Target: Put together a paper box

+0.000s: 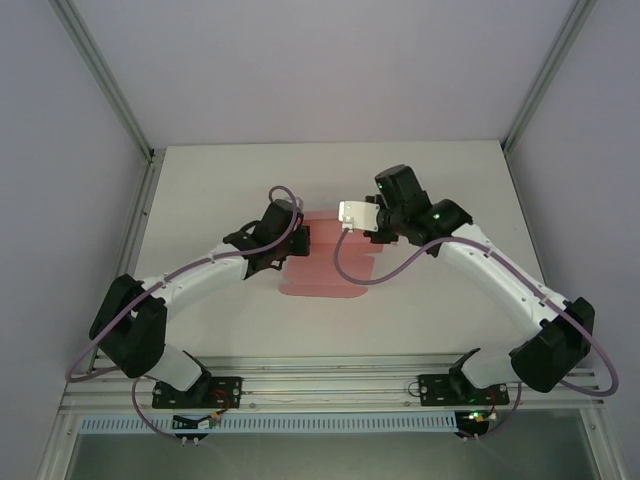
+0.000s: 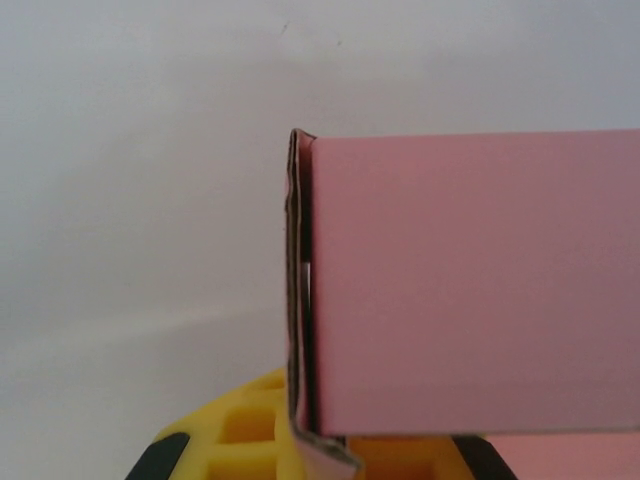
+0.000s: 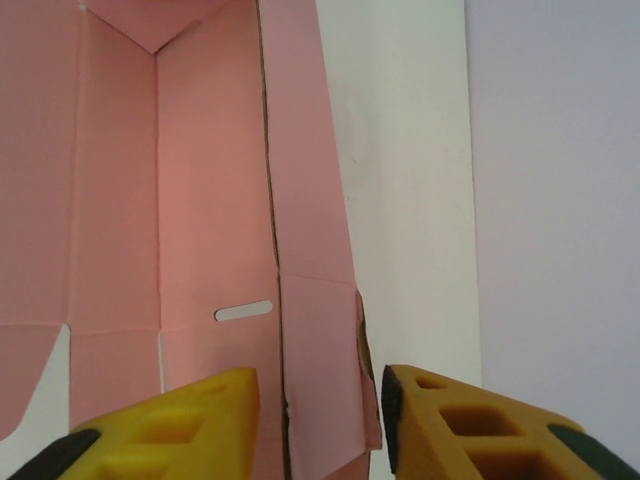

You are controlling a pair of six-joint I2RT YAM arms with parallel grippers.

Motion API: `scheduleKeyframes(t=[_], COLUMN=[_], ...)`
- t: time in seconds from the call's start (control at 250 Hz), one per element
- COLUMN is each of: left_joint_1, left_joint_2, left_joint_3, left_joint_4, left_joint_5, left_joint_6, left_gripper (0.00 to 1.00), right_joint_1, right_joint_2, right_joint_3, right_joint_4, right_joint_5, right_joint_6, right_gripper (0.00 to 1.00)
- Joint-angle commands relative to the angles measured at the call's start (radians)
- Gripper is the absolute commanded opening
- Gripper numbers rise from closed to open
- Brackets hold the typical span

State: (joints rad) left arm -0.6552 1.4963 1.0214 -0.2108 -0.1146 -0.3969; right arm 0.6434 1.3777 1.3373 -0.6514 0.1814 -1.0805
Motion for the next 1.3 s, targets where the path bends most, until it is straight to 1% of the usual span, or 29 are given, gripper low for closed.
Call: scheduleKeyframes(t=[0.0,0.052,0.156,0.24,0.319,0.383,0.455,0.535,0.615,0.707,0.803,0.878,0.918,1.006,1.098,1.17,1.218,1.294], left_joint_1=[-0.006,-0.007,-0.007,-0.006,-0.006,-0.006,-0.008,-0.009,-0.008,-0.009,-0.011,-0.012,-0.014,-0.014,-0.014,-0.014,-0.014,-0.014], left_joint_2=[-0.036,-0.037,-0.036,-0.034,-0.027,-0.022,-0.017,-0.013,-0.005,0.003,0.007,0.004,0.002,-0.001,0.005,0.009,0.01,0.006], left_joint_3=[0.031,0.033,0.037,0.024,0.015,0.022,0.026,0.014,0.006,0.003,0.01,0.004,0.0,-0.012,-0.015,-0.007,-0.005,-0.006], left_joint_4=[-0.038,-0.038,-0.03,0.032,0.103,0.126,0.139,0.167,0.2,0.237,0.247,0.257,0.269,0.294,0.32,0.311,0.309,0.299], left_joint_5=[-0.001,0.0,-0.022,-0.015,0.008,0.012,0.005,-0.004,-0.007,-0.007,-0.023,-0.047,-0.055,-0.069,-0.068,-0.078,-0.086,-0.104], left_joint_6=[-0.036,-0.053,-0.122,-0.196,-0.242,-0.26,-0.273,-0.296,-0.326,-0.35,-0.357,-0.366,-0.369,-0.378,-0.377,-0.371,-0.366,-0.346], left_gripper=[0.0,0.0,0.0,0.0,0.0,0.0,0.0,0.0,0.0,0.0,0.0,0.0,0.0,0.0,0.0,0.0,0.0,0.0], right_joint_1=[0.005,0.009,0.017,0.037,0.059,0.071,0.078,0.085,0.094,0.105,0.117,0.136,0.149,0.158,0.169,0.172,0.172,0.17], right_joint_2=[0.0,0.001,0.005,0.013,0.037,0.061,0.079,0.084,0.074,0.075,0.097,0.112,0.119,0.124,0.12,0.11,0.095,0.056], right_joint_3=[-0.036,-0.053,-0.079,-0.108,-0.137,-0.151,-0.159,-0.171,-0.198,-0.216,-0.201,-0.188,-0.184,-0.178,-0.184,-0.181,-0.178,-0.173], right_joint_4=[0.088,0.121,0.166,0.23,0.34,0.425,0.505,0.611,0.677,0.743,0.754,0.755,0.758,0.741,0.74,0.733,0.712,0.646], right_joint_5=[0.004,0.019,0.025,0.047,0.129,0.205,0.256,0.293,0.229,0.122,0.037,0.039,0.068,0.119,0.113,0.116,0.149,0.225], right_joint_6=[-0.014,0.009,0.077,0.152,0.223,0.274,0.349,0.52,0.692,0.852,0.992,1.07,1.106,1.264,1.327,1.333,1.316,1.279], right_gripper=[0.24,0.18,0.13,0.09,0.04,0.0,0.0,0.0,0.0,0.0,0.0,0.0,0.0,0.0,0.0,0.0,0.03,0.12])
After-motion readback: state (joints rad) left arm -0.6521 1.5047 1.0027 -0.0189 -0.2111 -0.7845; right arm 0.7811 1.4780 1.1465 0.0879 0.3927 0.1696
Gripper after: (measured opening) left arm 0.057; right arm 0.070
